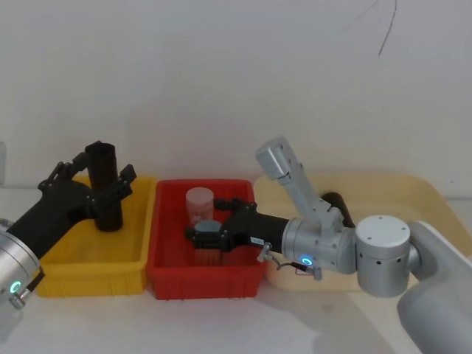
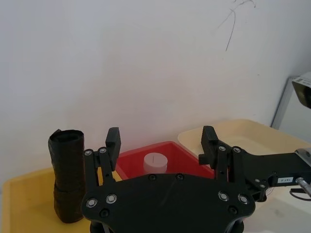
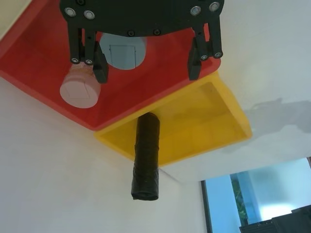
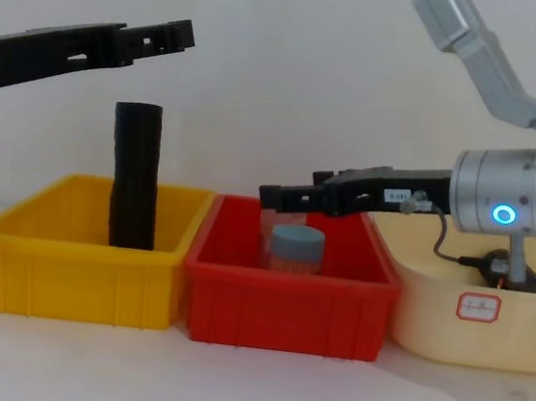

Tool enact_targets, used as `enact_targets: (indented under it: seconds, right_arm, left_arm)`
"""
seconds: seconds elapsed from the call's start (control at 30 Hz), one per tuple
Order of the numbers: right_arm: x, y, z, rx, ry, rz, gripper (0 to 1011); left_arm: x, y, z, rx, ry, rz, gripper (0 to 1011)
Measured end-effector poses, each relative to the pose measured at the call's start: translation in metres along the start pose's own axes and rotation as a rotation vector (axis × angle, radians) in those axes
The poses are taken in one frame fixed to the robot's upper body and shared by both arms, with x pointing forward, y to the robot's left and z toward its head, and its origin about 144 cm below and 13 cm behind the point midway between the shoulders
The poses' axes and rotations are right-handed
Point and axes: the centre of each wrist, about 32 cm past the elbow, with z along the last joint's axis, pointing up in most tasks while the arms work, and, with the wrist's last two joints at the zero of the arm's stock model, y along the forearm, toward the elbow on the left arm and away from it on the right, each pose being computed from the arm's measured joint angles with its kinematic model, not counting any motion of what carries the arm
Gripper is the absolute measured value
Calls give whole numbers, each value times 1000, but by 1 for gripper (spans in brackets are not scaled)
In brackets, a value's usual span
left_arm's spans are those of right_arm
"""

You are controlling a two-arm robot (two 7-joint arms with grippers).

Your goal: Pick up the garbage bag with the one hand and transfer it to the other hand.

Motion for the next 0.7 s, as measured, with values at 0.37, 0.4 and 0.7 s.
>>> enact_targets:
  seconds: [0.37, 0.4, 0.7]
  right_arm:
    - [5, 6, -8, 13, 4, 12, 1001]
    - [5, 6, -8, 13, 4, 12, 1001]
    - [7, 8, -16, 13, -7, 16, 1001]
  left_arm:
    - [0, 1, 0, 0, -2, 2, 1002]
    - [0, 1, 0, 0, -2, 2, 1002]
    - [1, 1, 0, 2, -3, 4, 1002]
